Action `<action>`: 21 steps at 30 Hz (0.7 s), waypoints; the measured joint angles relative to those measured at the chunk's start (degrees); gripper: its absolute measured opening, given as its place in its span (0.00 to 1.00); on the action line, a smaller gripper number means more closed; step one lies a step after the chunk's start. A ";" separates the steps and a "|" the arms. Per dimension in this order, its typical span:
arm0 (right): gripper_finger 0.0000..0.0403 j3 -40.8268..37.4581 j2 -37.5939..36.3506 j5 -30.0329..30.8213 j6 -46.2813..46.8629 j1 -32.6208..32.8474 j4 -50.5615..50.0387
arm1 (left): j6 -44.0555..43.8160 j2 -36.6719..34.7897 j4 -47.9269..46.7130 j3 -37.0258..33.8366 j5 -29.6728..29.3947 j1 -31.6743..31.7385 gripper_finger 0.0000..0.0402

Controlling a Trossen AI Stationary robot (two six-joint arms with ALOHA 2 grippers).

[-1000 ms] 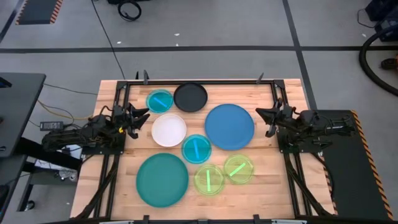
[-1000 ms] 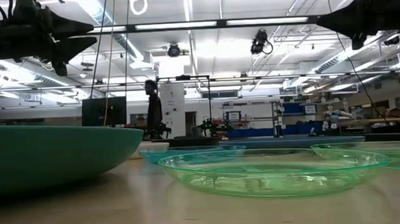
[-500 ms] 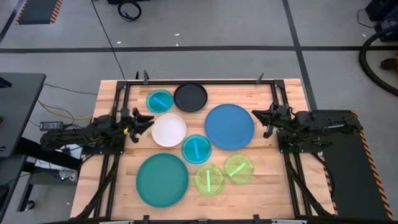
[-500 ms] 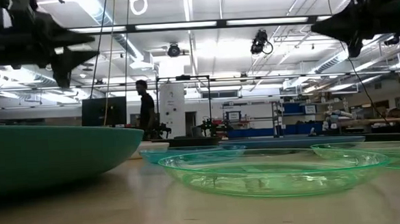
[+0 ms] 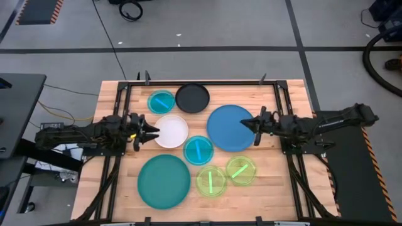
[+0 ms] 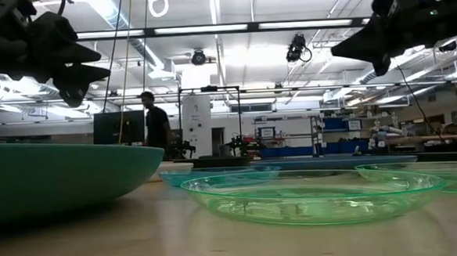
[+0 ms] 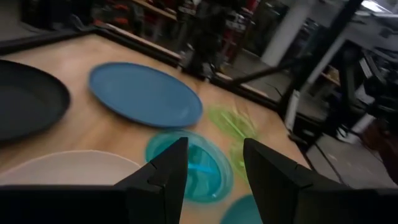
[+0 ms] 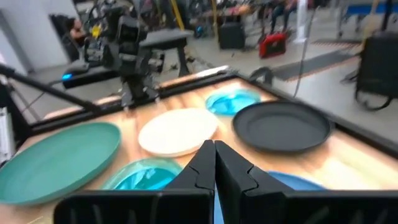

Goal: Stack plastic plates
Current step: Stack the green plate on top of the blue plate

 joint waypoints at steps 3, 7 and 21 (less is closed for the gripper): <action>0.02 3.34 5.95 -1.66 1.11 0.78 0.04 | 0.12 0.85 -0.55 0.00 2.24 0.00 0.40; 0.02 8.53 14.49 -1.94 0.62 2.68 0.00 | -0.38 2.06 -0.76 0.07 6.04 0.00 0.40; 0.02 30.51 41.61 -6.21 -5.76 5.88 -3.00 | -1.36 7.22 -2.25 0.11 7.96 0.02 0.40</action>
